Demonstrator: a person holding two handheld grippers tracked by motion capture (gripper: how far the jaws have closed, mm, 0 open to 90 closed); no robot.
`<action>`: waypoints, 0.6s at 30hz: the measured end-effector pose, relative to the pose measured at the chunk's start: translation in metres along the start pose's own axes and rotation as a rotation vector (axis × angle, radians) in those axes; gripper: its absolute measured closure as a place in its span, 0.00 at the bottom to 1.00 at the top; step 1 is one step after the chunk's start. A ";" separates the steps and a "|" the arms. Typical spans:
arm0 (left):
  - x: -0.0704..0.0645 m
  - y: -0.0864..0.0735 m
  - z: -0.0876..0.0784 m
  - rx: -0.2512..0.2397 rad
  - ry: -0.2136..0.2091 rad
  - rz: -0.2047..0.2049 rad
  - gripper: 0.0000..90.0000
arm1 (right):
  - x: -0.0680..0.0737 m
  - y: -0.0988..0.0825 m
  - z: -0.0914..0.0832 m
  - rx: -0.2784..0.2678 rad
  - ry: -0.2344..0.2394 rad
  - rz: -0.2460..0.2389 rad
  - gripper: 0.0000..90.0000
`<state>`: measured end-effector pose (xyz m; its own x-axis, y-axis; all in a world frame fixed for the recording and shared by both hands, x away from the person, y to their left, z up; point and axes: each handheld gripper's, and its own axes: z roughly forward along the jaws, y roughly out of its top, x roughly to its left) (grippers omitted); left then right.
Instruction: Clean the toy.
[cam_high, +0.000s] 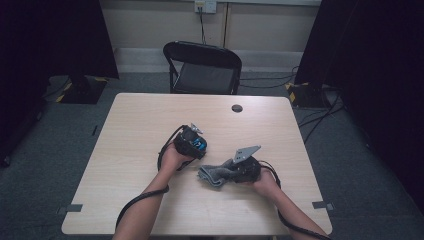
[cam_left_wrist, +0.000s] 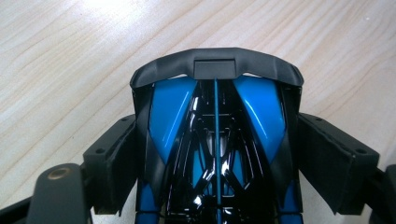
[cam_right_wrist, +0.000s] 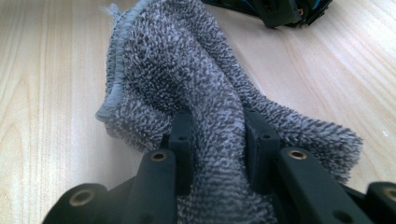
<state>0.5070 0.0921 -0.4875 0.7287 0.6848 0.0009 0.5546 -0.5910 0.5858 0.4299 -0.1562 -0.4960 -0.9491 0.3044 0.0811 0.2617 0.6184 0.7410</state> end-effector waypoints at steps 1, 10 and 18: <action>0.000 0.000 0.001 -0.002 -0.003 -0.009 0.21 | 0.000 0.000 0.000 0.000 0.000 0.000 0.77; 0.002 0.000 0.000 -0.007 -0.002 -0.030 0.28 | -0.001 -0.001 0.000 -0.005 0.004 0.008 0.77; 0.000 -0.001 -0.002 -0.006 0.020 -0.031 0.28 | -0.001 -0.001 0.000 -0.008 0.007 0.009 0.77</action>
<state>0.5056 0.0937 -0.4859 0.7027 0.7115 -0.0012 0.5748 -0.5667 0.5903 0.4310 -0.1573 -0.4967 -0.9478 0.3051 0.0928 0.2693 0.6096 0.7455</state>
